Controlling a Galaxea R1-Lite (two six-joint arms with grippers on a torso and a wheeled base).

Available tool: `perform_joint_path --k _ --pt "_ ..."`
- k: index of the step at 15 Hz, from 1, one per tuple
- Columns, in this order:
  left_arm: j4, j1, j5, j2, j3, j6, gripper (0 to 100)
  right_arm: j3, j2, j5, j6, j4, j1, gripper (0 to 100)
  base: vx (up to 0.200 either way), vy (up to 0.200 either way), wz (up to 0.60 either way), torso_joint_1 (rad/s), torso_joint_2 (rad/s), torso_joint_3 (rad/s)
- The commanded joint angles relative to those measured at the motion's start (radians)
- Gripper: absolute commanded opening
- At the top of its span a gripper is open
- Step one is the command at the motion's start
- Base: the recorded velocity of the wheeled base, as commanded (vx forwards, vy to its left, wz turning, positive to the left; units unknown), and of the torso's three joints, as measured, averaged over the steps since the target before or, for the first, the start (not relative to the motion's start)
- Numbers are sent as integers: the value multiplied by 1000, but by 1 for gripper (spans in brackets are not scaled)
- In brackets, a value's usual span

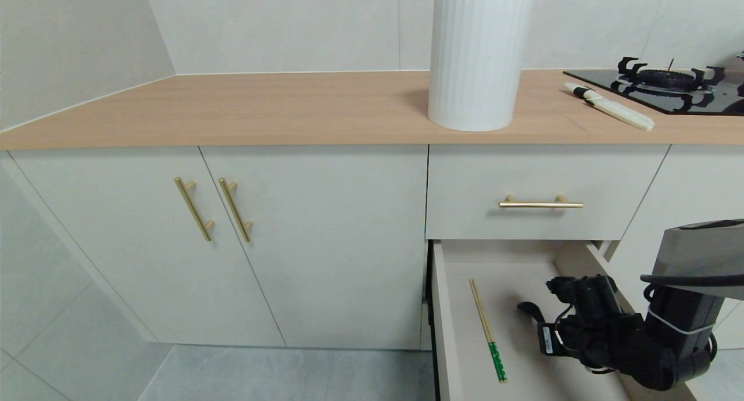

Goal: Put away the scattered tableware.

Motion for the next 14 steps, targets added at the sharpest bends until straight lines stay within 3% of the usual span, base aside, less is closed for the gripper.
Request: perform_joint_path --k 1,3,4,12,14 --pt "0 0 0 0 0 0 100 2 5 -6 1 -4 0 0 0 0 0 0 0 0" --pt "0 0 0 0 0 0 100 4 1 -8 1 -4 0 0 0 0 0 0 0 0" --pt "0 0 0 0 0 0 100 2 1 -8 1 -4 0 100 0 0 0 0 0 0" --pt "0 0 0 0 0 0 100 7 -11 -9 -1 -5 0 100 0 0 0 0 0 0" --pt "0 0 0 0 0 0 100 33 -98 -2 4 -5 -1 100 0 0 0 0 0 0"
